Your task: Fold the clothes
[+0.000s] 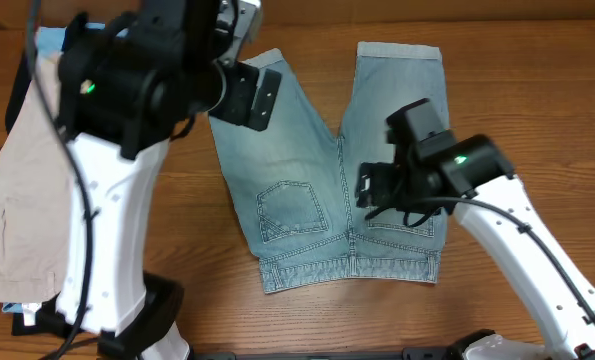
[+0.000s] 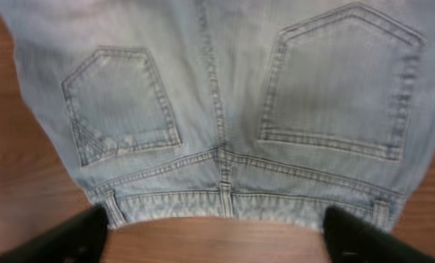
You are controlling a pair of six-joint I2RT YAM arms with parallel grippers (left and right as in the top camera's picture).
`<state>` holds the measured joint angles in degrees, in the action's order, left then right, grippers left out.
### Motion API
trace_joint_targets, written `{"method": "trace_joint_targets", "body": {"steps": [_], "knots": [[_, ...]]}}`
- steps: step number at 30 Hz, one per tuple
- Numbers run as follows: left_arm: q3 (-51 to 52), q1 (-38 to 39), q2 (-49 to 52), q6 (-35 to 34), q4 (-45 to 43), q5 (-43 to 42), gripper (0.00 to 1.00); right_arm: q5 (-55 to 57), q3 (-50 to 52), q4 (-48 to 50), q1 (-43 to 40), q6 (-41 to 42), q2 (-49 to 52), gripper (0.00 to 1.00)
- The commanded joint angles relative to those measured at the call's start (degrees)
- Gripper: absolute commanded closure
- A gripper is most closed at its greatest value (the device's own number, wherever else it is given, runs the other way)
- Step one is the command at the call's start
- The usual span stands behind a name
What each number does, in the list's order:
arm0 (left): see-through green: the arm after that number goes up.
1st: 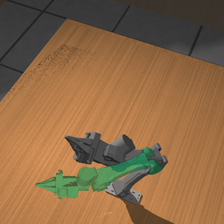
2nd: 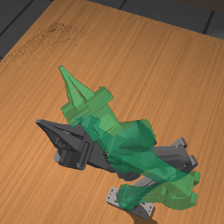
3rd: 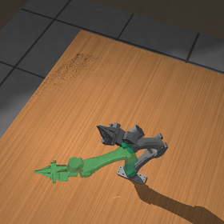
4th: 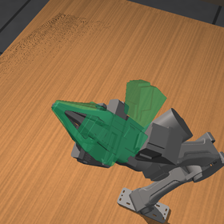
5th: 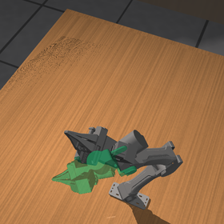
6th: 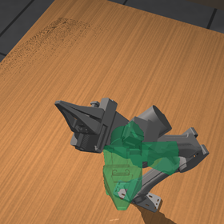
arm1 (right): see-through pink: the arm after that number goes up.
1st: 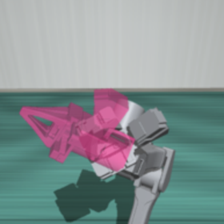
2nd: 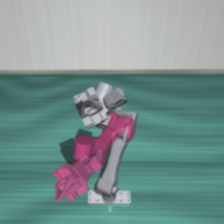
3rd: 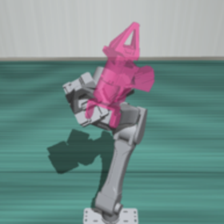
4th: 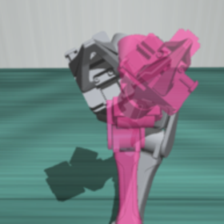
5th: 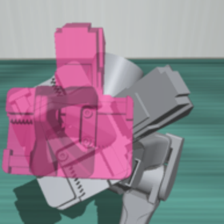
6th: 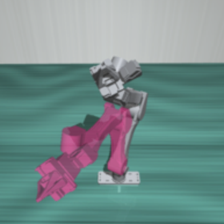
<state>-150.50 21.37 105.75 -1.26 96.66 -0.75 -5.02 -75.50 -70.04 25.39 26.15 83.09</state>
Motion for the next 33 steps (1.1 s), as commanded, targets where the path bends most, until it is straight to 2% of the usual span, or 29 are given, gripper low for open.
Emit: {"method": "trace_joint_targets", "body": {"steps": [1,5,6,7,12,18,21,27,30,33], "knots": [[-0.7,-0.1,-0.7,1.1,0.0,4.8,0.00,0.9,3.8,2.0,1.4,4.6,0.0,0.00],[-0.7,-0.1,0.6,1.1,-0.4,5.4,0.00,-5.6,9.3,7.0,1.2,2.7,1.9,0.00],[-0.7,-0.1,1.0,1.0,-0.7,5.2,0.00,-5.8,10.4,8.4,1.2,1.9,2.5,0.00],[-0.7,-0.1,2.1,-0.3,-1.3,4.7,0.00,-4.6,12.5,11.6,1.2,1.7,3.3,0.04],[-0.7,-0.1,6.1,-0.5,-1.3,3.1,0.00,-3.6,15.8,20.5,1.3,0.3,5.4,0.05],[-0.7,-0.1,12.0,-0.7,-1.4,2.6,0.00,-3.7,15.9,25.5,1.3,-8.7,11.1,0.04],[-0.7,-0.1,14.2,-3.0,-1.3,2.2,0.00,-3.6,15.9,26.1,1.3,-11.7,13.8,0.04],[-0.7,-0.1,16.7,-4.0,-1.8,2.2,0.00,-3.1,15.9,26.3,1.3,-12.2,20.0,0.04],[-0.7,-0.1,17.0,-3.9,-2.1,2.3,0.00,0.6,15.9,25.1,0.5,-6.4,22.3,0.04],[-0.7,-0.2,17.0,-3.9,-2.1,2.7,0.00,1.1,15.9,24.3,-2.2,-5.0,23.3,0.04]]}}
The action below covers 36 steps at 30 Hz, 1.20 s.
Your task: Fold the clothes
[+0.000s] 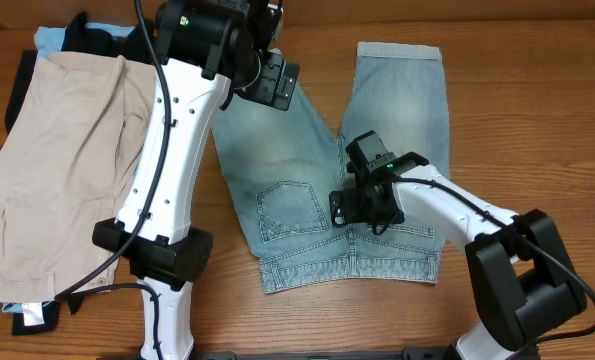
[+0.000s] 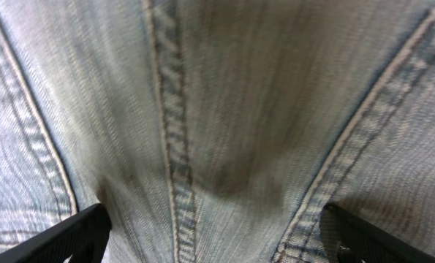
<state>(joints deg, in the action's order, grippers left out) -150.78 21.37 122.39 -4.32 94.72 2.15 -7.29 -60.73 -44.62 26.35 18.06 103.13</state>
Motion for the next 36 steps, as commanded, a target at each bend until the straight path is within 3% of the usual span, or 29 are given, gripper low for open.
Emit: {"method": "trace_joint_targets", "body": {"steps": [1,16,21,25,28,36], "knots": [[-0.4,-0.3,0.4,-0.8,-0.1,-0.2,0.00,3.5,1.1,-1.4,-4.0,3.0,3.4,0.04],[-0.4,-0.3,0.9,-0.8,-1.3,-0.4,0.00,5.3,1.0,-1.7,-35.7,-0.7,3.4,0.04],[-0.4,-0.3,2.1,0.5,-4.4,-5.3,0.00,3.4,-1.2,0.6,-46.5,-4.0,3.4,0.00],[-0.4,0.4,5.4,9.0,-11.8,-15.9,0.00,-10.6,-8.0,-2.6,-54.1,-4.8,3.3,0.00],[-0.4,1.9,9.7,13.9,-20.1,-21.1,0.00,-21.9,-14.7,-7.9,-57.0,-11.4,3.3,0.00],[-0.4,9.4,24.4,18.1,-40.9,-22.1,0.00,-23.5,-35.3,-25.1,-57.2,-12.5,3.3,0.00]]}}
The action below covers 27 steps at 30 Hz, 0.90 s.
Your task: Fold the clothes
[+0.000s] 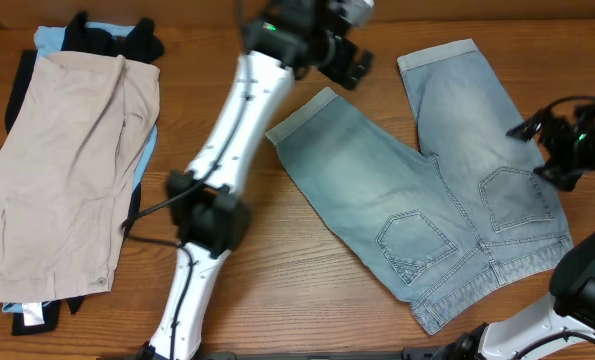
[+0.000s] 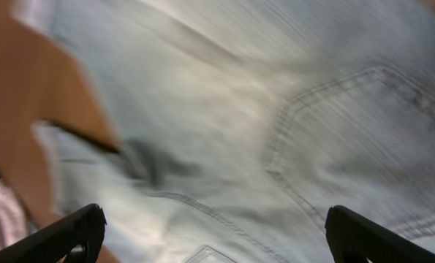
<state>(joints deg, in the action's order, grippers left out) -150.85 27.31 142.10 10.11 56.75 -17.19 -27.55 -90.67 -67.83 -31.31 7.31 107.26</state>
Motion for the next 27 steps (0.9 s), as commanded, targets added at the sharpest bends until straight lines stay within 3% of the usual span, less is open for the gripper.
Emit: {"method": "trace_joint_targets", "body": {"steps": [1,6,10,27], "knots": [[-0.3,4.5,6.3,3.8,-5.2,-2.6,0.00,-3.2,-6.7,-2.8,0.6,-1.8,-0.9,0.00],[-0.3,10.0,12.4,4.1,-15.9,-0.6,0.00,-3.2,-9.9,-5.5,0.8,-2.1,-0.9,0.00],[-0.3,12.9,15.0,4.1,-19.2,0.3,0.00,-3.0,-9.9,-5.9,0.9,-4.4,-0.9,0.00],[0.0,15.1,20.4,11.1,-15.0,17.8,0.01,-2.6,-9.9,-4.7,0.9,-4.5,-0.9,0.00]]}}
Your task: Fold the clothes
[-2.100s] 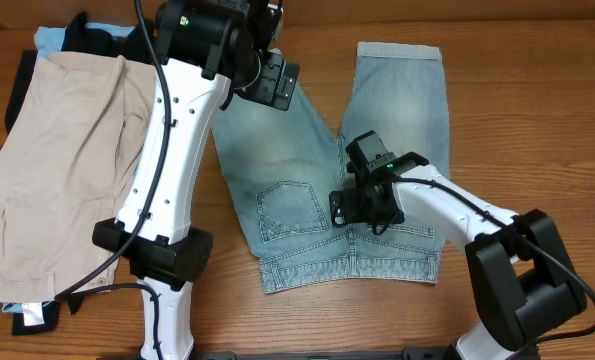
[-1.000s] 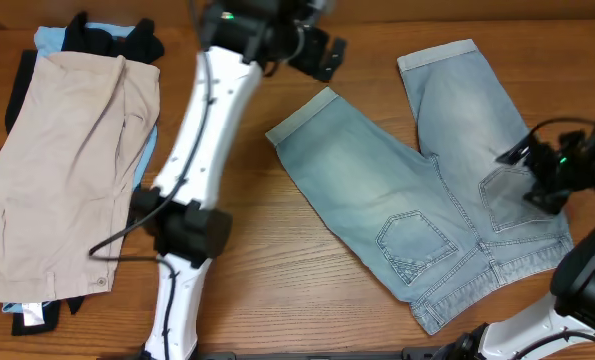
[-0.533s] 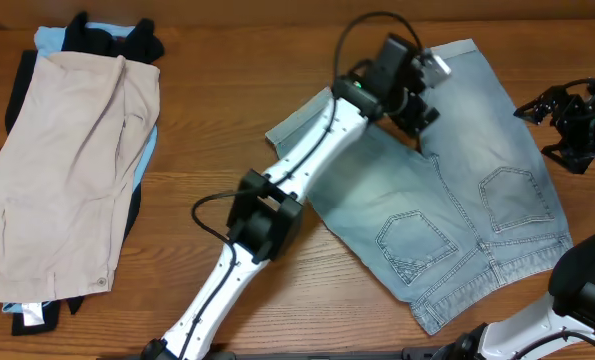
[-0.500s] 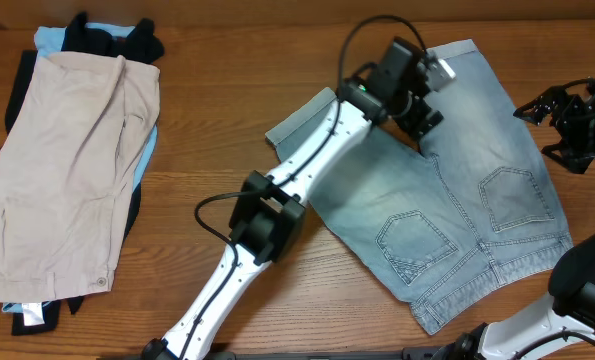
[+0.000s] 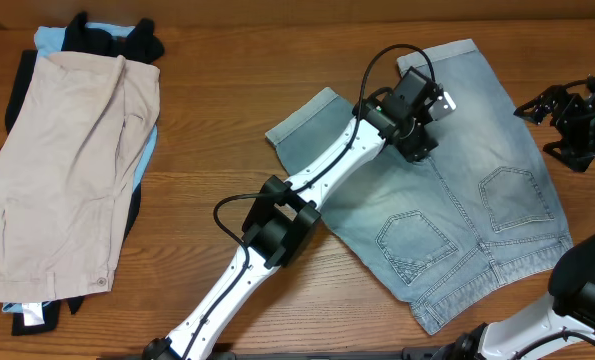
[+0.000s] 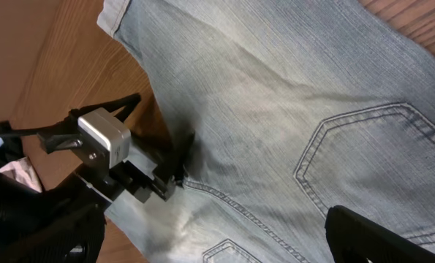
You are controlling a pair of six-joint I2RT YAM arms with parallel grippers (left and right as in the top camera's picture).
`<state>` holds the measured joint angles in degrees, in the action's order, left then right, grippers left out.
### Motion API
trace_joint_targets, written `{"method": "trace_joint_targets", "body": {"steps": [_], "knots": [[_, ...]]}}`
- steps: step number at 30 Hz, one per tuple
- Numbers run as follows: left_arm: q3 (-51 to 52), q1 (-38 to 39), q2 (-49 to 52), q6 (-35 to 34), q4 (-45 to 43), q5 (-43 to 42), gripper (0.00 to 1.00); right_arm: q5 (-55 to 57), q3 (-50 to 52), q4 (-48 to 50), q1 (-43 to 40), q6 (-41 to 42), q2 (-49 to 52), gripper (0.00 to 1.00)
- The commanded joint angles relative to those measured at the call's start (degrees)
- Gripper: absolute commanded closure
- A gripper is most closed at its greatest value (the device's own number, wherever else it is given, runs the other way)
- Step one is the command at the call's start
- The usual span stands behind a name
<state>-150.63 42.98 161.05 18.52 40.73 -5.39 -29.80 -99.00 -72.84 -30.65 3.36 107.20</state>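
Light blue denim shorts (image 5: 477, 190) lie flat at the table's right, back pockets up, waistband toward the front right and legs toward the back left. My left gripper (image 5: 417, 135) is down on the denim at the crotch, where the legs split; it also shows in the right wrist view as the left gripper (image 6: 175, 164), its jaw state unclear. My right gripper (image 5: 539, 128) hovers at the far right edge beside the right leg. In its own view the right gripper (image 6: 213, 219) is open wide over the seat, holding nothing.
A pile of clothes lies at the far left, with a beige garment (image 5: 67, 160) on top of black and light blue pieces. The left arm (image 5: 317, 185) stretches diagonally across the bare wooden table (image 5: 227, 120) to the shorts.
My left gripper was up at the back edge, beyond the gap between the legs; now it rests on the crotch. The right gripper and the shorts have stayed about where they were.
The shorts first lay mid-table, waistband toward the front, with my right gripper over the seat and my left over the left leg. Then the right was low on the centre seam. Later the shorts lay turned at the right, and now the left gripper touches the crotch.
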Motion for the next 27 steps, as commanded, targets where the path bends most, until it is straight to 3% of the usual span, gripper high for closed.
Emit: {"method": "trace_joint_targets", "body": {"steps": [1,7,12,17,27], "knots": [[-0.1,-0.7,1.7,2.7,1.7,7.3,0.01,-0.3,-1.6,0.2,0.3,-0.6,-0.8,0.00],[0.8,-3.2,1.7,-0.5,6.3,12.0,0.00,-0.3,-1.6,0.1,1.4,-0.6,-0.8,0.00],[0.8,-6.8,1.7,-9.0,13.0,15.6,0.03,0.4,-1.6,0.1,3.5,-0.6,-0.8,0.00],[0.8,-11.5,1.6,-14.1,24.6,20.6,0.00,3.5,-1.6,0.6,7.1,-0.2,-0.8,0.00],[0.8,-21.7,1.6,-18.3,49.9,17.1,0.00,12.4,-1.4,4.5,16.6,8.0,-0.7,0.00]]}}
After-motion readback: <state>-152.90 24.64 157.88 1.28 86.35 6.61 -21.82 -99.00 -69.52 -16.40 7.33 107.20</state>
